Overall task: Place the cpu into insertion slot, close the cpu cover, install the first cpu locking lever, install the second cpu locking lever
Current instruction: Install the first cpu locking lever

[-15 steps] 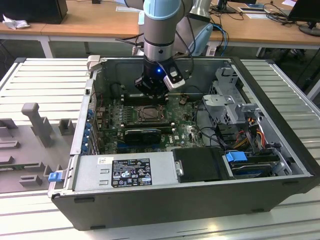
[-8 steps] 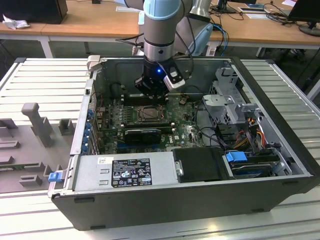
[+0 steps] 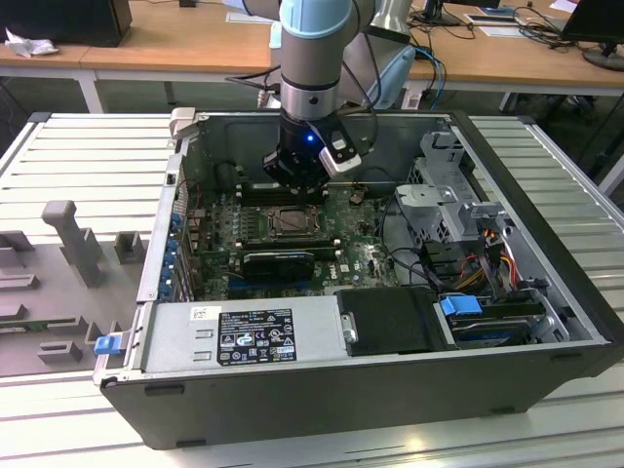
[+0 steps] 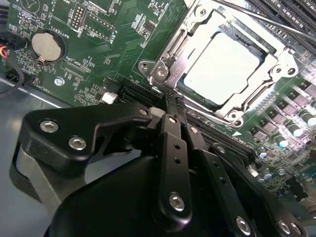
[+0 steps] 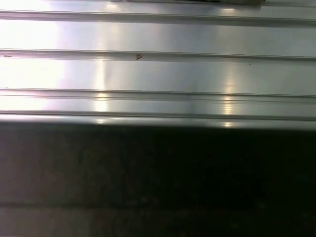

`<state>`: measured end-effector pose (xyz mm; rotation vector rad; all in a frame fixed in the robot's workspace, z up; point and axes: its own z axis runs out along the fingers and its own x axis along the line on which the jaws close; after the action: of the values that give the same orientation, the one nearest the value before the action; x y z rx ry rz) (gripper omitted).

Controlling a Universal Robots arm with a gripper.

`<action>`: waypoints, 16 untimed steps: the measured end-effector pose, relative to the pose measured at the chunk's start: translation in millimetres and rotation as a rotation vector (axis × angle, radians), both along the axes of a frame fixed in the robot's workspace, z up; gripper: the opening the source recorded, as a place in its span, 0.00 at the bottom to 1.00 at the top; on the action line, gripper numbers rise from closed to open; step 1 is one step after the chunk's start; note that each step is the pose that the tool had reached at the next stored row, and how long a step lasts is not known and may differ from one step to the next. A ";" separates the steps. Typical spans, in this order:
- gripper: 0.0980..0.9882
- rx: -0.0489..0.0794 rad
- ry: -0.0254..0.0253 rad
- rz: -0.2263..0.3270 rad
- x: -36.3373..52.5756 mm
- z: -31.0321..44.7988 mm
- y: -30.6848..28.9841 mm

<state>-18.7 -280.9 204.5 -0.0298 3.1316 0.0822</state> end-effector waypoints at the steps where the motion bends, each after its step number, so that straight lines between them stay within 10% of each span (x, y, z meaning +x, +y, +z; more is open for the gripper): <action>1: 0.01 -0.003 -0.0001 0.000 0.0 -0.4 0.0; 10: 0.01 0.004 -0.0004 0.000 0.0 -3.0 0.1; 16: 0.01 0.004 -0.0001 0.000 0.0 14.5 0.0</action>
<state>-18.7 -280.8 219.1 -0.0300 3.1312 0.0888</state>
